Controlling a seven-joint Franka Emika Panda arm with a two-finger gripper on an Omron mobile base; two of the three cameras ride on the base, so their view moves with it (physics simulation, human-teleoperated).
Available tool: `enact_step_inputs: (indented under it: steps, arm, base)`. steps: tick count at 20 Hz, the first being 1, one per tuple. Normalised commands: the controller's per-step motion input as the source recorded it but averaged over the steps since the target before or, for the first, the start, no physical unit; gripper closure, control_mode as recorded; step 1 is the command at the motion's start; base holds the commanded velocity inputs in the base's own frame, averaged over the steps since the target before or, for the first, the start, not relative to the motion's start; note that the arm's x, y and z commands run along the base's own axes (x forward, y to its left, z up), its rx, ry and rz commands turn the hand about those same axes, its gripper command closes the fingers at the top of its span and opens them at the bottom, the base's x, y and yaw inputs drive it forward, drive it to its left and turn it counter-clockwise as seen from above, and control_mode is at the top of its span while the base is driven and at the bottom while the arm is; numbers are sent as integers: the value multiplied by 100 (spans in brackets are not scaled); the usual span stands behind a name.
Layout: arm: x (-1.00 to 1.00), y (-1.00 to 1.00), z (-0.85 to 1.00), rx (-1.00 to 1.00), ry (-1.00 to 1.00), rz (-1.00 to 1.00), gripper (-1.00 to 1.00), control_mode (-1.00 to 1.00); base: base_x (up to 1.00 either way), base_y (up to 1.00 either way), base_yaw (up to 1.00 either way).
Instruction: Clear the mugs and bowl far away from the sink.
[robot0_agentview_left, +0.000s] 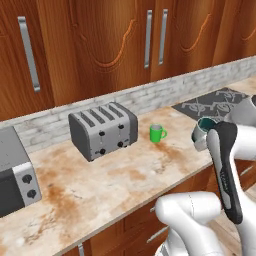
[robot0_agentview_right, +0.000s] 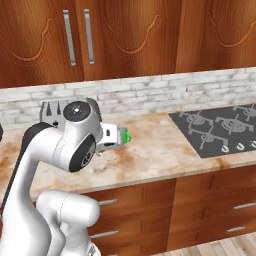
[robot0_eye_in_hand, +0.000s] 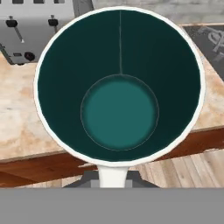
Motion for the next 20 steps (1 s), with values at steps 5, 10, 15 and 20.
enact_step_inputs:
  steps: [5, 10, 15, 20]
  arm:
    - [15, 6, -52, 20, 19, 9, 100, -100]
    - [45, 18, -66, 17, 30, 1, 100, -100]
    - [74, 28, -64, 1, 18, 0, 100, -100]
    - [62, 24, -57, 0, 0, 0, 100, -100]
  base:
    - [0, 0, 0]
    - [0, 0, 0]
    - [0, 0, 0]
    - [0, 0, 0]
